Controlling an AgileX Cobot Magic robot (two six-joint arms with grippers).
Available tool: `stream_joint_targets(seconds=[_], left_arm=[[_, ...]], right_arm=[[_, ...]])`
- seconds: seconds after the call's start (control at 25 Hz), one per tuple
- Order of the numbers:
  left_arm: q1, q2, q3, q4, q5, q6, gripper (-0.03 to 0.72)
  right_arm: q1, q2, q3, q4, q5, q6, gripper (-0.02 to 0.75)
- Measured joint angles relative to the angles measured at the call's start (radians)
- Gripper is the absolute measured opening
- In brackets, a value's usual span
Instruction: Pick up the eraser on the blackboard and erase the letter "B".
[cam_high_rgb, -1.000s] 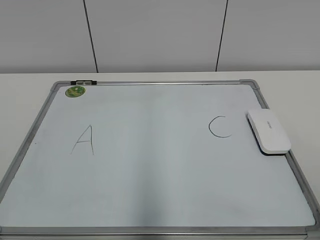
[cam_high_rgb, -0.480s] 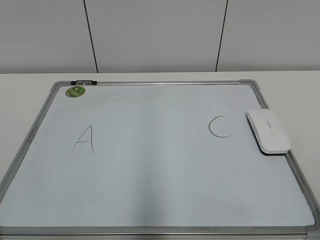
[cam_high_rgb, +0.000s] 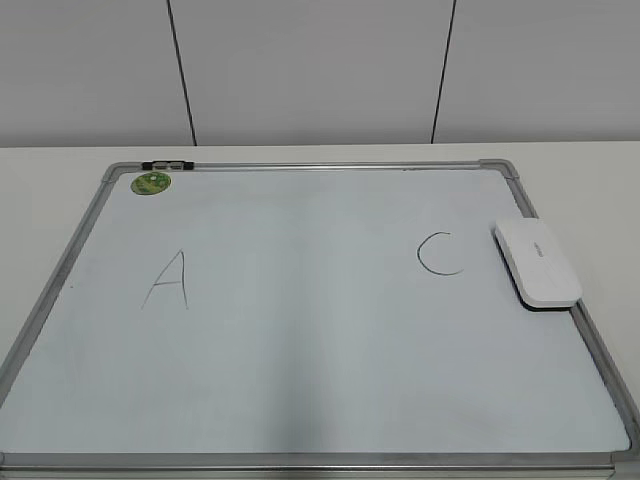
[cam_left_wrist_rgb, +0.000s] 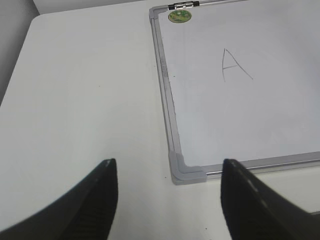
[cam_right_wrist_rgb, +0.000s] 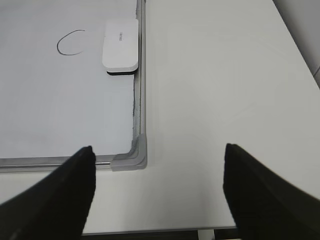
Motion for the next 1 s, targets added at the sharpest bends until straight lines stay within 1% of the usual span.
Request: stream_joint_targets(seconds=[0.28, 0.64, 1.0], left_arm=[[0.0, 0.0, 0.0, 0.0, 0.0, 0.0, 0.447], [0.0, 0.0, 0.0, 0.0, 0.0, 0.0, 0.442], [0.0, 0.0, 0.0, 0.0, 0.0, 0.0, 0.41]], right_arm=[[0.0, 0.0, 0.0, 0.0, 0.0, 0.0, 0.592], [0.0, 0.0, 0.0, 0.0, 0.0, 0.0, 0.591], [0.0, 0.0, 0.0, 0.0, 0.002, 0.0, 0.591]])
